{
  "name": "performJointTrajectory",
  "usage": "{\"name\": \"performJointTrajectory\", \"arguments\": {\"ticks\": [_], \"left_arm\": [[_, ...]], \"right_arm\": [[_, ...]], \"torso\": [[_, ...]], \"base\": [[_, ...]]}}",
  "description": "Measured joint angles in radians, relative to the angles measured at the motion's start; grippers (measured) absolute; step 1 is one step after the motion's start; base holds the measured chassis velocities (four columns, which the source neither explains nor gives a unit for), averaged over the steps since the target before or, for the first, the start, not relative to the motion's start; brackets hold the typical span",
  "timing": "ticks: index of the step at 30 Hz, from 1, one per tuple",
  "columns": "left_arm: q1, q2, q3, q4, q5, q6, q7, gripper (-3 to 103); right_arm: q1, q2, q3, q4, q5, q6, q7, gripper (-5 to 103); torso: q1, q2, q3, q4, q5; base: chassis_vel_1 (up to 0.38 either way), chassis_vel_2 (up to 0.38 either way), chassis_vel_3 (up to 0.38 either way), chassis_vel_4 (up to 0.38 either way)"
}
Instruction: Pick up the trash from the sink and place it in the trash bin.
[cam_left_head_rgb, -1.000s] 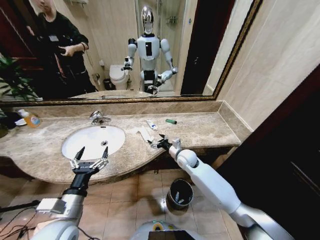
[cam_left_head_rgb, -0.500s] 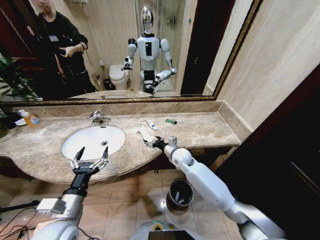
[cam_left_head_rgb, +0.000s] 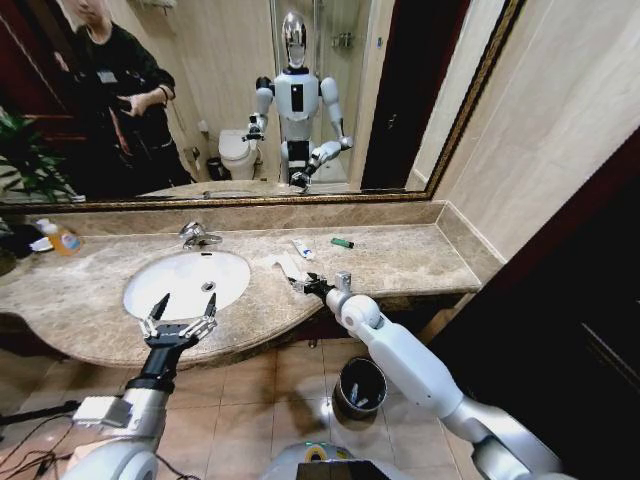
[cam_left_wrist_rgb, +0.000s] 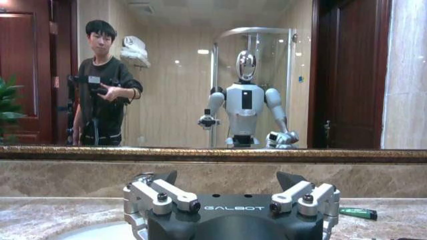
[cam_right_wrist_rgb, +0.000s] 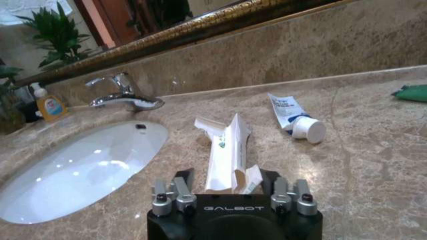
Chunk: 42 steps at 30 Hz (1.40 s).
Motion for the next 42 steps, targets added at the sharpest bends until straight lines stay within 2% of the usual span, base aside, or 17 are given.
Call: {"name": "performJointTrajectory", "arguments": {"ticks": [2,3,5,6,8,9,11,14,16,17,32,36,42], "left_arm": [[0.0,0.0,0.0,0.0,0.0,0.0,0.0,100],[0.0,0.0,0.0,0.0,0.0,0.0,0.0,100],[0.0,0.0,0.0,0.0,0.0,0.0,0.0,100],[0.0,0.0,0.0,0.0,0.0,0.0,0.0,100],[0.0,0.0,0.0,0.0,0.0,0.0,0.0,100],[0.0,0.0,0.0,0.0,0.0,0.0,0.0,100],[0.0,0.0,0.0,0.0,0.0,0.0,0.0,100],[0.0,0.0,0.0,0.0,0.0,0.0,0.0,100],[0.0,0.0,0.0,0.0,0.0,0.0,0.0,100],[0.0,0.0,0.0,0.0,0.0,0.0,0.0,100],[0.0,0.0,0.0,0.0,0.0,0.0,0.0,100],[0.0,0.0,0.0,0.0,0.0,0.0,0.0,100],[0.0,0.0,0.0,0.0,0.0,0.0,0.0,100]], "right_arm": [[0.002,0.004,-0.001,-0.008,-0.011,0.004,-0.004,51],[0.002,0.004,-0.001,-0.008,-0.011,0.004,-0.004,51],[0.002,0.004,-0.001,-0.01,-0.016,0.006,-0.006,41],[0.002,0.004,-0.001,-0.01,-0.016,0.006,-0.006,41],[0.002,0.002,-0.001,-0.01,-0.02,0.01,-0.009,30],[0.002,0.002,-0.001,-0.01,-0.02,0.01,-0.009,30],[-0.001,-0.001,0.0,-0.009,-0.023,0.013,-0.014,19],[-0.003,-0.003,0.001,-0.008,-0.026,0.015,-0.017,14],[-0.008,-0.006,0.002,-0.005,-0.028,0.016,-0.019,3],[-0.009,-0.006,0.003,-0.004,-0.029,0.016,-0.019,2],[-0.026,-0.027,0.019,0.071,-0.025,0.018,-0.01,0],[-0.032,-0.052,0.048,0.128,-0.016,0.016,-0.001,0],[-0.106,-0.148,0.137,0.295,-0.007,-0.006,0.01,0]], "torso": [[0.0,0.0,0.0,0.0,0.0],[0.0,0.0,0.0,0.0,0.0],[0.0,0.0,0.0,0.0,0.0001],[0.0,0.0,0.0,0.0,0.0001],[0.0,0.0,0.0,0.0,0.0],[0.0,0.0,0.0,0.0,0.0],[0.0,0.0,0.0,0.0,0.0001],[0.0,0.0,0.0,0.0,0.0001],[0.0,0.0,0.0,0.0,0.0001],[0.0,0.0,0.0,0.0,0.0001],[0.0,0.0,0.0,0.0,0.0001],[0.0,0.0,0.0,0.0001,0.0002],[0.0,0.0,0.0,0.0002,0.0003]], "base": [[0.0,0.0,0.0,0.0],[0.0,0.0,0.0,0.0],[0.0,0.0,0.0,0.0],[0.0,0.0,0.0,0.0],[0.0,0.0,0.0,0.0],[0.0,0.0,0.0,0.0],[0.0,0.0,0.0,0.0],[0.0,0.0,0.0,0.0],[0.0,0.0,0.0,0.0],[0.0,0.0,0.0,0.0],[0.0,0.0,0.0,0.0],[0.0,0.0,0.0,0.0],[0.0,0.0,0.0,0.0]]}}
